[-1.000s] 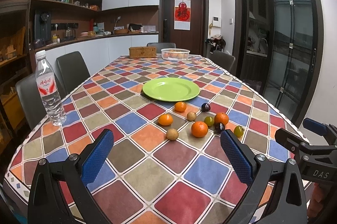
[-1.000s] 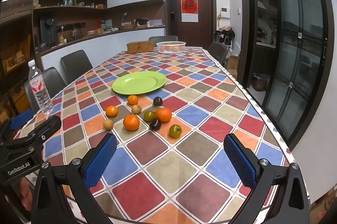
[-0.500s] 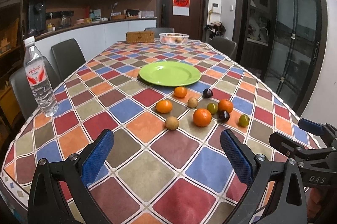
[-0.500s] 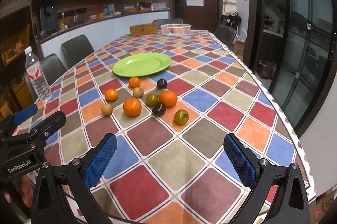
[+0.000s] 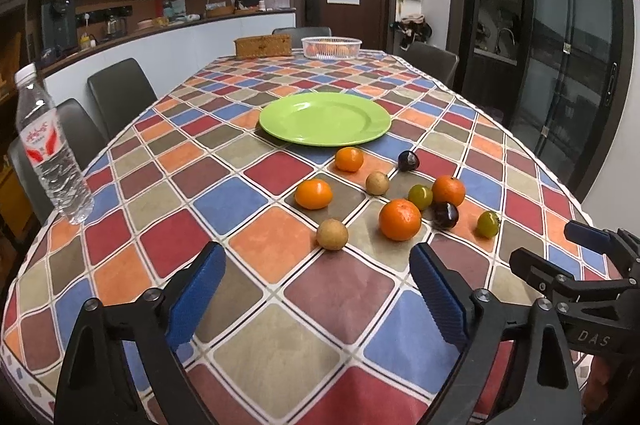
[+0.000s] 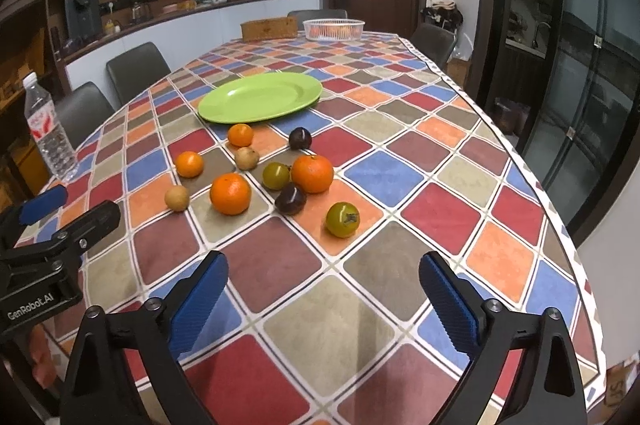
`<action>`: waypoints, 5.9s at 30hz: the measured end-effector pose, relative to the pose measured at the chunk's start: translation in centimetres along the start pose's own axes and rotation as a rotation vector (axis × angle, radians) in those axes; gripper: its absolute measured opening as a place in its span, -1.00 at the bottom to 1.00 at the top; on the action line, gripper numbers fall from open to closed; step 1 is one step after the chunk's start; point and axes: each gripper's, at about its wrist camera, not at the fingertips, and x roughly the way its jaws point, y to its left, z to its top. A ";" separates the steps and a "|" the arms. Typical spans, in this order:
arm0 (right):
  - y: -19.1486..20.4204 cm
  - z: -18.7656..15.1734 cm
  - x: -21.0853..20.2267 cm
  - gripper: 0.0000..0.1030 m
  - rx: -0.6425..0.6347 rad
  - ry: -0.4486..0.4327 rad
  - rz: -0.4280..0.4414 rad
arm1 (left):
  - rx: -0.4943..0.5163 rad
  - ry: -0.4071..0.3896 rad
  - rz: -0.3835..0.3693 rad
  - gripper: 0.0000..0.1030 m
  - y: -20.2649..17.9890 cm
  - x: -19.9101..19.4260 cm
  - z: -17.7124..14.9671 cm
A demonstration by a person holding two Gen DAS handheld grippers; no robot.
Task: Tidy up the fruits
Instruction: 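Move the left gripper to the brown round fruit while the right gripper approaches the green tomato, then close the left gripper on the brown fruit while the right gripper grasps and lifts the green tomato, then carry both fruits over the green plate and open both grippers to release them, then withdraw both open grippers from the green plate, then move the left gripper to the large mandarin while the right gripper approaches the dark plum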
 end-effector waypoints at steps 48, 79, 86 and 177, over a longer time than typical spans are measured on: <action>-1.4 3.1 8.3 -0.43 0.036 0.211 0.076 | 0.025 0.239 -0.122 -0.46 -0.7 8.9 2.4; 3.1 13.6 7.9 -0.43 -0.115 0.010 0.270 | 0.092 0.071 -0.132 -0.46 1.2 8.9 11.1; 4.0 16.7 10.7 -0.43 -0.177 0.048 0.281 | 0.104 0.097 -0.156 -0.46 2.0 11.4 13.6; 0.0 5.3 3.7 0.35 -0.139 0.007 0.182 | 0.324 -0.067 -0.255 0.65 -3.4 2.5 4.3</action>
